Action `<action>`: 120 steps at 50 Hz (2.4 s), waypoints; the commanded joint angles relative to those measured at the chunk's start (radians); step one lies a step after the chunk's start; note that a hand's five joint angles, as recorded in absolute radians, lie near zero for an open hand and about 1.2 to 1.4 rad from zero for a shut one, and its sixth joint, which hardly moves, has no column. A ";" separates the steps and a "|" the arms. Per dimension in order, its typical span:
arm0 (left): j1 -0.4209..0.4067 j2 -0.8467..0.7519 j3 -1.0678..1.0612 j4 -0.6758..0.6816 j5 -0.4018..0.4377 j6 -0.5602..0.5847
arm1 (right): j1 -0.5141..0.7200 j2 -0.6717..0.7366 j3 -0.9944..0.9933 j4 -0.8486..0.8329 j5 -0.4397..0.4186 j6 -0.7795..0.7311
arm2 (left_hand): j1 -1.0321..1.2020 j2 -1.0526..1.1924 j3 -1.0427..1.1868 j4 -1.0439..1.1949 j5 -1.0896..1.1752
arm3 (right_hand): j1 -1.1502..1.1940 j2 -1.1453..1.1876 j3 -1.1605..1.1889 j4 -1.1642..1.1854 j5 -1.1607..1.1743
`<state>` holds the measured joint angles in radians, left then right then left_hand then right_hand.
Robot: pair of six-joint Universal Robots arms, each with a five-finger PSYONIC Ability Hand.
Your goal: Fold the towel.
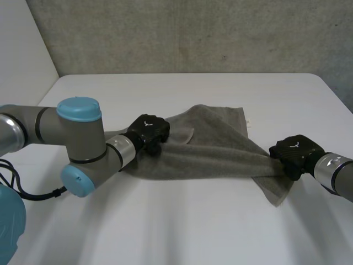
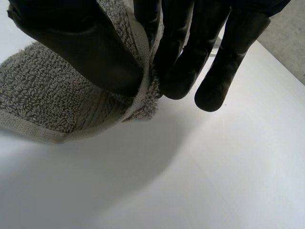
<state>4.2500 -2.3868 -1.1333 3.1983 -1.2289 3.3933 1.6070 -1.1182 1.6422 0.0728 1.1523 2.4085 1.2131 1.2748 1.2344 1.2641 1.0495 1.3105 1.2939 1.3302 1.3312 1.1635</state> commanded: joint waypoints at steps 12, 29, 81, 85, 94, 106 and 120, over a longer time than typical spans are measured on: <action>0.021 0.110 0.283 -0.124 -0.129 0.006 | 0.225 -0.002 -0.303 -0.005 0.030 0.060 | 0.183 0.121 0.162 0.132 0.172 | 0.086 0.102 0.066 0.065 0.058; 0.128 0.202 0.726 0.012 -0.296 -0.274 | 0.456 0.195 -1.441 0.053 0.340 0.310 | 0.183 0.121 0.162 0.132 0.172 | 0.086 0.102 0.066 0.065 0.058; 0.295 0.686 -0.470 -0.029 0.000 0.102 | 0.493 0.012 -0.337 0.145 0.093 0.011 | -1.006 -1.067 -1.027 -1.057 -1.016 | 0.086 0.102 0.066 0.065 0.058; 0.292 0.607 -0.428 -0.031 0.003 0.187 | 0.495 0.017 -0.323 0.136 0.093 0.009 | -0.994 -1.055 -1.015 -1.045 -1.005 | 0.086 0.102 0.066 0.065 0.058; 0.249 0.298 -0.240 -0.041 0.003 0.297 | 0.495 0.018 -0.308 0.117 0.093 0.009 | -0.947 -1.009 -0.968 -0.998 -0.958 | 0.086 0.102 0.066 0.065 0.058; 0.191 0.058 0.038 -0.106 0.017 0.310 | 0.493 0.038 -0.297 0.113 0.093 0.008 | -0.938 -1.000 -0.959 -0.989 -0.949 | 0.086 0.102 0.066 0.065 0.058; 0.174 -0.074 0.172 -0.216 0.017 0.427 | 0.492 0.057 -0.282 0.090 0.095 -0.006 | -0.914 -0.976 -0.936 -0.965 -0.925 | 0.086 0.102 0.066 0.065 0.058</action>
<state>4.4225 -2.4250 -0.9709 3.0269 -1.2100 3.7179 2.0997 -1.0651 1.3615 0.1664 1.2470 2.4040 0.2658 0.2718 0.2750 0.2593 0.1143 1.3153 1.2975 1.3379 1.3313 1.1638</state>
